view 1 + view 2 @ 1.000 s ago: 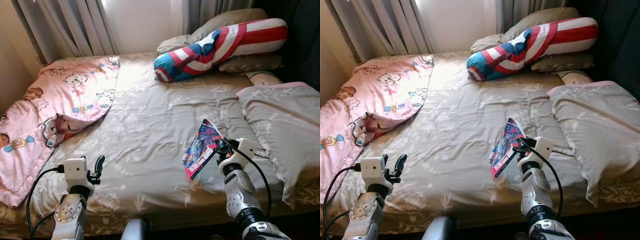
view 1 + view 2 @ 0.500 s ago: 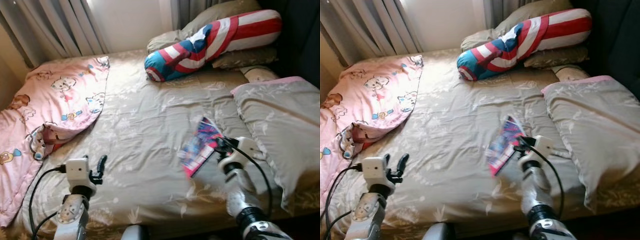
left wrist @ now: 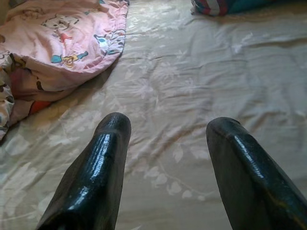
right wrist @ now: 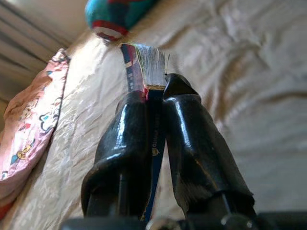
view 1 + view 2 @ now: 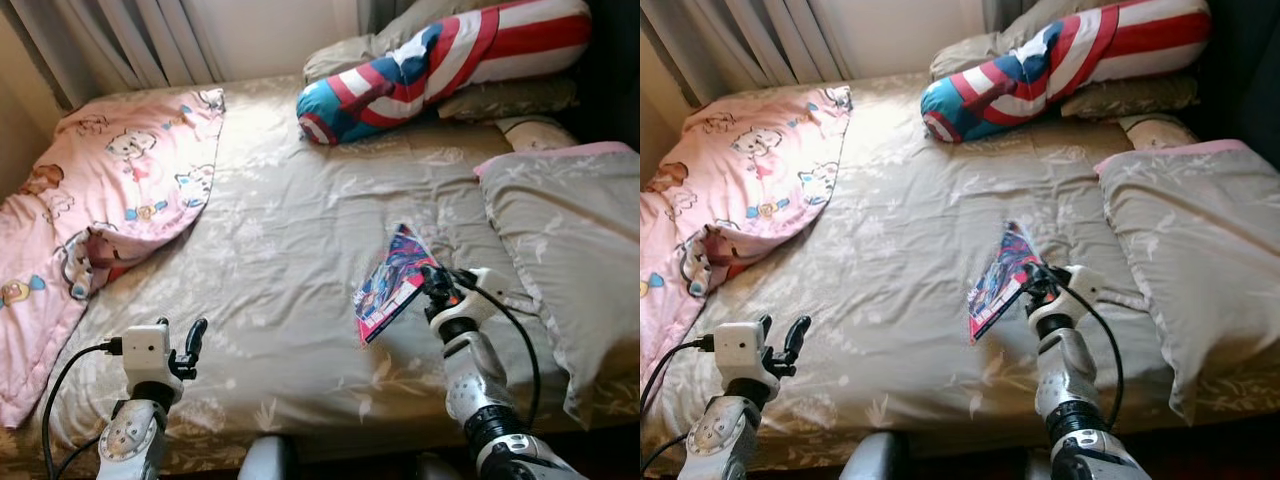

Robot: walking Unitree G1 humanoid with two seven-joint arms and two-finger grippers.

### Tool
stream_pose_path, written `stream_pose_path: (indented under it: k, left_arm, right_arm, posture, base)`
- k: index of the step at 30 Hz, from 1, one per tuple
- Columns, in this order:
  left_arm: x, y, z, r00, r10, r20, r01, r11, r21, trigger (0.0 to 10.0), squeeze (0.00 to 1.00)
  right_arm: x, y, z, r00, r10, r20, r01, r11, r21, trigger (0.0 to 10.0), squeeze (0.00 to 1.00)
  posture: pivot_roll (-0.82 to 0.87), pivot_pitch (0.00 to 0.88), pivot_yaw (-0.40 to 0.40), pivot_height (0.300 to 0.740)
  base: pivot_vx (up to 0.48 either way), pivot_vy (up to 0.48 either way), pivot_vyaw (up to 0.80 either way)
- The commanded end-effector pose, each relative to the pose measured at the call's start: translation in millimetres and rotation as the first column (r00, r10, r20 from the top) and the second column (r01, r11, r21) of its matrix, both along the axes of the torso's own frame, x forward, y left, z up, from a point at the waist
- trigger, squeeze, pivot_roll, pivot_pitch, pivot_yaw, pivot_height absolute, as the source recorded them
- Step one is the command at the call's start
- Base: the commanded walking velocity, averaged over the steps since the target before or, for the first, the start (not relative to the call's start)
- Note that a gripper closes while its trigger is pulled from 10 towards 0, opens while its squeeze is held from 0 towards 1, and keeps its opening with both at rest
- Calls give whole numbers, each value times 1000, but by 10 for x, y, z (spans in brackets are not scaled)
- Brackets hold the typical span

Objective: Clean up the room

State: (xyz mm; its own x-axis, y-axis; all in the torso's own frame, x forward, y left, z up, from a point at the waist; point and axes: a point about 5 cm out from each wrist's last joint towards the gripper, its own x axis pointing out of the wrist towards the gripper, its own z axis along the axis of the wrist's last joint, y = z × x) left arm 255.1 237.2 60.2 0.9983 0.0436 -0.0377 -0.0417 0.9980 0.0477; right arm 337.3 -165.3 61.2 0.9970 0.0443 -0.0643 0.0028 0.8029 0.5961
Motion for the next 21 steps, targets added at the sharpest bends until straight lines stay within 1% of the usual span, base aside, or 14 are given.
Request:
stream_pose_path:
  k: [1,3,5,6,8,9,11,13,14,15,17,19,21]
  left_arm:
    - [-50,66,42,1000,4,-5,-4,1000,19,10000,0]
    - [-84,92,67,1000,1,-7,-1,1000,30,10000,0]
    - [-110,131,84,1000,3,-11,-2,999,48,10000,0]
    - [-118,143,90,1000,3,-13,-2,999,53,10000,0]
    - [-167,169,151,1000,-2,-12,3,998,67,10000,0]
    - [-180,178,167,1000,-3,-12,3,998,68,10000,0]
    - [-219,188,177,1000,-6,-21,8,997,73,10000,0]
    - [-235,194,183,1000,-6,-23,8,997,74,10000,0]
    - [-272,214,202,1000,-6,-25,8,997,79,10000,0]
    - [-272,214,202,1000,-6,-25,8,997,79,10000,0]
    - [-305,238,220,1000,-3,-28,6,996,87,10000,0]
    - [-367,282,242,999,2,-48,3,995,100,10000,0]
    - [-399,288,249,998,-2,-55,7,995,103,10000,0]
  right_arm:
    - [18,30,-13,1000,7,-20,-6,1000,30,10000,0]
    - [12,29,-42,999,16,-39,-15,999,43,10000,0]
    - [30,34,-21,999,17,-32,-15,998,59,10000,0]
    - [44,23,3,1000,5,-19,-4,997,81,10000,0]
    - [102,-51,122,997,-49,54,38,983,182,10000,0]
    - [117,-98,151,995,-78,69,59,970,237,10000,0]
    - [118,-179,157,991,-114,71,89,954,285,10000,0]
    - [117,-203,161,989,-124,75,97,949,299,10000,0]
    - [116,-255,172,986,-142,83,108,941,322,10000,0]
    - [116,-255,172,986,-142,83,108,941,322,10000,0]
    - [101,-322,156,984,-165,70,135,939,317,10000,0]
    - [-3,-461,-10,974,-222,-39,224,934,278,10000,0]
    - [-59,-510,-90,964,-250,-91,265,929,257,10000,0]
  posture:
    - [84,175,113,646]
    - [93,180,121,646]
    - [101,187,128,646]
    - [106,191,132,646]
    - [124,212,147,646]
    - [127,216,149,646]
    - [154,229,155,646]
    - [159,229,158,646]
    - [170,241,161,646]
    - [170,241,161,646]
    - [174,245,165,646]
    - [183,261,176,646]
    - [191,271,177,646]
  base:
    - [0,0,0]
    - [0,0,0]
    - [0,0,0]
    - [0,0,0]
    - [0,0,0]
    - [0,0,0]
    - [0,0,0]
    - [0,0,0]
    - [0,0,0]
    - [0,0,0]
    - [0,0,0]
    - [0,0,0]
    - [0,0,0]
